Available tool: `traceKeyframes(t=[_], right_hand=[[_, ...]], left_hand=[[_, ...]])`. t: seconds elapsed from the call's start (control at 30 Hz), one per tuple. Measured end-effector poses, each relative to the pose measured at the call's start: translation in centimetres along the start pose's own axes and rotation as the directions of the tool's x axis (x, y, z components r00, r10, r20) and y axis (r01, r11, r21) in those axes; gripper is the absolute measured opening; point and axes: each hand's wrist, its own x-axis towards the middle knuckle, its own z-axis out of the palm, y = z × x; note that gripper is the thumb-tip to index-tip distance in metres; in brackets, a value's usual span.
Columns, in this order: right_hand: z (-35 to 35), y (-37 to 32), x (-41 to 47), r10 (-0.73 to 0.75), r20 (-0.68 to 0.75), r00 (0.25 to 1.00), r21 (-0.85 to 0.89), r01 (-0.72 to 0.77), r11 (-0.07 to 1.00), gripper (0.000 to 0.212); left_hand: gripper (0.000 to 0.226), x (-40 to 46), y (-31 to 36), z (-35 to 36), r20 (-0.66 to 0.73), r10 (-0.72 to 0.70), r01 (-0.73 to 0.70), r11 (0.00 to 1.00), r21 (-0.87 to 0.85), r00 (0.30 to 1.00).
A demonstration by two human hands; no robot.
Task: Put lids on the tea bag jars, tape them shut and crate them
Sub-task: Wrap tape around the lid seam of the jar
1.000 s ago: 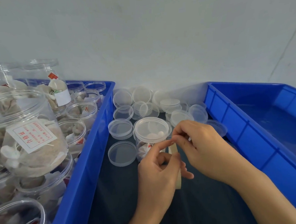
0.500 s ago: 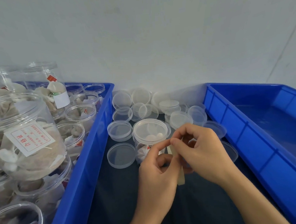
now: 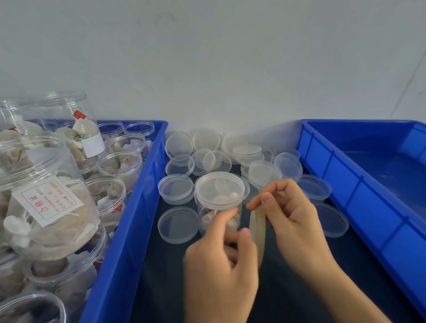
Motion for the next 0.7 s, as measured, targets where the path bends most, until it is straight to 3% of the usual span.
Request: traceKeyframes(t=[0.07,0.13,0.23,0.3,0.43,0.57,0.7], right_hand=[[-0.1,0.1,0.1,-0.038,-0.026,0.999,-0.039,0.037,0.999,0.017],[0.1,0.2,0.2,-0.059,-0.043,0.997,-0.088,0.055,0.995,0.022],[0.3,0.5,0.4,-0.079,-0.093,0.993,-0.083,0.072,0.994,0.021],[0.2,0.4,0.5,-0.063,-0.100,0.993,0.010,0.065,0.998,0.018],[-0.9,0.1,1.2,-0.063,-0.033,0.997,0.071,0.065,0.995,0.010],[-1.7,-0.6,1.8,-0.024,0.084,0.996,-0.101,0.033,0.994,0.019],[-1.6,-1.1,1.8,-0.025,0.165,0.986,-0.244,0.065,0.968,0.016]], left_hand=[[0.020,0.4,-0.4,-0.7,-0.220,0.105,-0.062,0.979,0.192,0.970],[0.048,1.3,-1.4,-0.6,-0.306,0.040,0.037,0.969,0.243,0.951],[0.099,2.9,-2.8,-0.1,-0.171,-0.132,0.156,0.979,0.135,0.976],[0.098,3.8,-3.4,0.4,-0.054,-0.147,0.149,0.989,0.024,0.988],[0.081,4.5,-4.2,0.2,-0.015,-0.158,0.157,0.986,-0.059,0.987],[0.087,4.8,-3.5,-0.3,0.050,-0.206,0.210,0.969,-0.132,0.977],[0.096,4.9,-3.3,-1.2,0.123,-0.243,0.244,0.970,0.005,0.962]])
